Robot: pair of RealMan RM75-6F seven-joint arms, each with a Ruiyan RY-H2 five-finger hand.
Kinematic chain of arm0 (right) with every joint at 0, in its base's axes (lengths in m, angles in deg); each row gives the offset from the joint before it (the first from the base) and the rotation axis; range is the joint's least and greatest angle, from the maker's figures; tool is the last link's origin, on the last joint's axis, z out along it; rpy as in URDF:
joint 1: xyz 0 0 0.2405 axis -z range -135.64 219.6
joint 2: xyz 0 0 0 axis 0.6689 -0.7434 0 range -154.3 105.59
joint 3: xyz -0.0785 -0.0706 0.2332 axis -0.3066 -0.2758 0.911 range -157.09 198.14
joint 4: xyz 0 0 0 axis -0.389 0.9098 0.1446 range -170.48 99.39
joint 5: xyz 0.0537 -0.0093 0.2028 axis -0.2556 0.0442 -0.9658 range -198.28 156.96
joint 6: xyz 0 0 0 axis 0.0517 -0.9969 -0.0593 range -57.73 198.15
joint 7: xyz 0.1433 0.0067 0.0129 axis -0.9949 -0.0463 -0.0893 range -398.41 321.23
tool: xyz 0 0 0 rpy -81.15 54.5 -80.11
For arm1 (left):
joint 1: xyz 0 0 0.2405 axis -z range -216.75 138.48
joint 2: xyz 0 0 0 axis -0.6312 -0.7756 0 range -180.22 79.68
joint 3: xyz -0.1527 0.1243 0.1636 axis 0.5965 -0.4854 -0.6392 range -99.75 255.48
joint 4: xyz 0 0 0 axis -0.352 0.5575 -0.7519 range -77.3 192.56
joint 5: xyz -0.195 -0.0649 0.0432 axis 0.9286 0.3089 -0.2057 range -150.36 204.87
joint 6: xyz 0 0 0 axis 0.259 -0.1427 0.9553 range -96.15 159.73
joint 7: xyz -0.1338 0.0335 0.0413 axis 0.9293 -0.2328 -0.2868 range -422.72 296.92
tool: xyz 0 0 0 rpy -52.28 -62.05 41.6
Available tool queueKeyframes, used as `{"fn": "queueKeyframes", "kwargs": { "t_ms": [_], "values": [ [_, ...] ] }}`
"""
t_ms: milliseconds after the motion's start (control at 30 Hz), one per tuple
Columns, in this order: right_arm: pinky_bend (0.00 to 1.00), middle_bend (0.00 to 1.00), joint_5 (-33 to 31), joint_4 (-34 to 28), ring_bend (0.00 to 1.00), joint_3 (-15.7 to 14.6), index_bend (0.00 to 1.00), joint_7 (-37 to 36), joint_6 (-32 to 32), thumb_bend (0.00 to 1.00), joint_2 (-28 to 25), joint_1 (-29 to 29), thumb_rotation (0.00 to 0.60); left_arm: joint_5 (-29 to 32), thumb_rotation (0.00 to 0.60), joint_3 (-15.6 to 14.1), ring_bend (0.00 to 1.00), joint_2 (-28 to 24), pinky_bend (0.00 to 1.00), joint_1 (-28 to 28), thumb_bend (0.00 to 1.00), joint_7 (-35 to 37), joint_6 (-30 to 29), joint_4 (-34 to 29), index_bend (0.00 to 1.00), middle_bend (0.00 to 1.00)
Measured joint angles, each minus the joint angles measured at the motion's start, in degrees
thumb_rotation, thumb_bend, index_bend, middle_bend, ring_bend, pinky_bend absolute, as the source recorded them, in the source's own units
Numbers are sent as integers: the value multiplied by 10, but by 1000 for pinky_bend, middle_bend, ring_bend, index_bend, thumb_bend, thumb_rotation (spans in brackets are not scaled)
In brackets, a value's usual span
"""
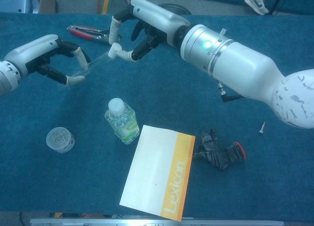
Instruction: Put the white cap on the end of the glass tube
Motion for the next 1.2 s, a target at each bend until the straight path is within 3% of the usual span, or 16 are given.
{"fn": "queueKeyframes", "kwargs": {
  "t_ms": [1200],
  "values": [
    [318, 306, -5, 24, 137, -2, 584, -5, 6, 322, 26, -10, 600, 8, 600, -2, 76, 0, 122, 8, 329, 2, 2, 1, 595, 293]
  ]
}}
